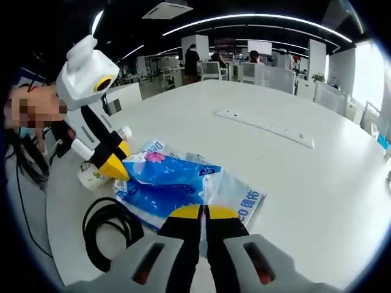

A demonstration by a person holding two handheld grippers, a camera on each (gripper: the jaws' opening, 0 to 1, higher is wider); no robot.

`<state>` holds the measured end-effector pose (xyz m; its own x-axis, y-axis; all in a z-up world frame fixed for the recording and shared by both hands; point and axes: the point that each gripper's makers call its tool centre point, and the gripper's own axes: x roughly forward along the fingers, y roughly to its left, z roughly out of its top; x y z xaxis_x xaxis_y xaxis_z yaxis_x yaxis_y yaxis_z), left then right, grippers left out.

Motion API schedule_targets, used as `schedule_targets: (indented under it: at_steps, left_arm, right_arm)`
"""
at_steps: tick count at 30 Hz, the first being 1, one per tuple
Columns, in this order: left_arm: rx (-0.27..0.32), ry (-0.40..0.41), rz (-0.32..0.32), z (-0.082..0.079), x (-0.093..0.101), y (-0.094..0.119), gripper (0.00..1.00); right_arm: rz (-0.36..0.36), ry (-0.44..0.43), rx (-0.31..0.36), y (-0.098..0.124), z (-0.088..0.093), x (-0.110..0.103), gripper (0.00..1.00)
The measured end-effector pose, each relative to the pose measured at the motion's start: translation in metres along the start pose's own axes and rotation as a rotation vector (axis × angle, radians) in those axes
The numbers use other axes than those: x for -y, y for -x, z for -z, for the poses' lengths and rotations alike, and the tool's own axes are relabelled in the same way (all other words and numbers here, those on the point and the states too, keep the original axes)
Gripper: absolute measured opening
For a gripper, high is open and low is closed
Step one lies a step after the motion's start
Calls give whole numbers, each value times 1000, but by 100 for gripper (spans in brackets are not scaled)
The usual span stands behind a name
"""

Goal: Arrange the tabletop items into an orderly group along one side of the table until the central work area is clear of visible clutter.

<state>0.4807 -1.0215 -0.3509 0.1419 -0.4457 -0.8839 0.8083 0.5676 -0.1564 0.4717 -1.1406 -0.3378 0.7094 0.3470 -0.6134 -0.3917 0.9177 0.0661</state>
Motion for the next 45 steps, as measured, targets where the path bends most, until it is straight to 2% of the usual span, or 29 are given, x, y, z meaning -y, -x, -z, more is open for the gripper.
schedule_targets:
  at_steps: [9, 26, 40, 45]
  left_arm:
    - [-11, -22, -1, 1, 0, 0, 0]
    - [6, -26, 2, -3, 0, 4, 0]
    - [47, -34, -7, -18, -1, 19, 0]
    - [54, -41, -5, -21, 2, 21, 0]
  right_arm:
    - [-3, -21, 5, 0, -1, 0, 0]
    - [-5, -36, 22, 5, -7, 0, 0]
    - [6, -47, 69, 20, -30, 2, 0]
    - [9, -46, 74, 23, -32, 3, 0]
